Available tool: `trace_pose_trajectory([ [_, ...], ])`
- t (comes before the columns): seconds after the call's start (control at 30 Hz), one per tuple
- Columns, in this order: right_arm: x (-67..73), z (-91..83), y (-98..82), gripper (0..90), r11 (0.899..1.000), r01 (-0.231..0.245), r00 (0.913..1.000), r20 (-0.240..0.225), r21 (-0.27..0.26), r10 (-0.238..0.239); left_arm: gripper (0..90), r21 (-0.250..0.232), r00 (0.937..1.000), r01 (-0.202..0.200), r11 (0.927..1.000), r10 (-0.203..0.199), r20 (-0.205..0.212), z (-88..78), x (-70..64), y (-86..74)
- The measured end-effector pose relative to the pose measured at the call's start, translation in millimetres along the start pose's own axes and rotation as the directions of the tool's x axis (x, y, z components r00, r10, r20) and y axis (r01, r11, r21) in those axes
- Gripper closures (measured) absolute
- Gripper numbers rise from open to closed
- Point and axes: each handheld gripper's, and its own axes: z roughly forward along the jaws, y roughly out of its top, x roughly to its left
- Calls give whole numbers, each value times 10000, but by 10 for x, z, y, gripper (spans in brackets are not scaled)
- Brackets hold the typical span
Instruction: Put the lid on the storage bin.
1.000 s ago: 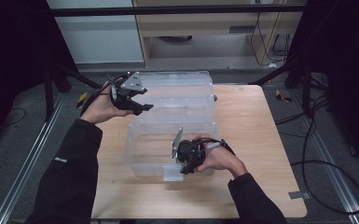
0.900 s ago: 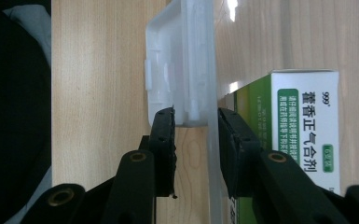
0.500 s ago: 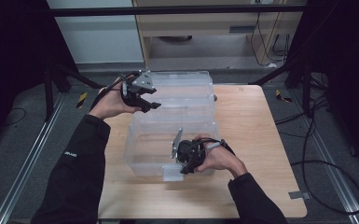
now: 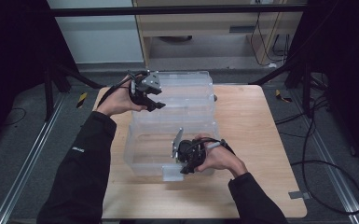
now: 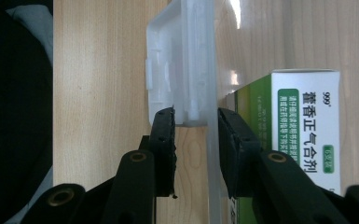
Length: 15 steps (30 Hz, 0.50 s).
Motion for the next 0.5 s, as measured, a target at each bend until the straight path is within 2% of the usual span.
trace_pose_trajectory([
  [0.2, -7, 3, 0, 687, 9999, 107, 9999, -5, -30, -107, 465, 183, 9998, -109, 9998, 107, 145, 63, 15, 16],
  [0.5, -5, 4, -1, 687, 10000, 22, 10000, -1, -21, -22, 478, 484, 9995, -218, 9986, 208, 219, 205, 35, 23],
])
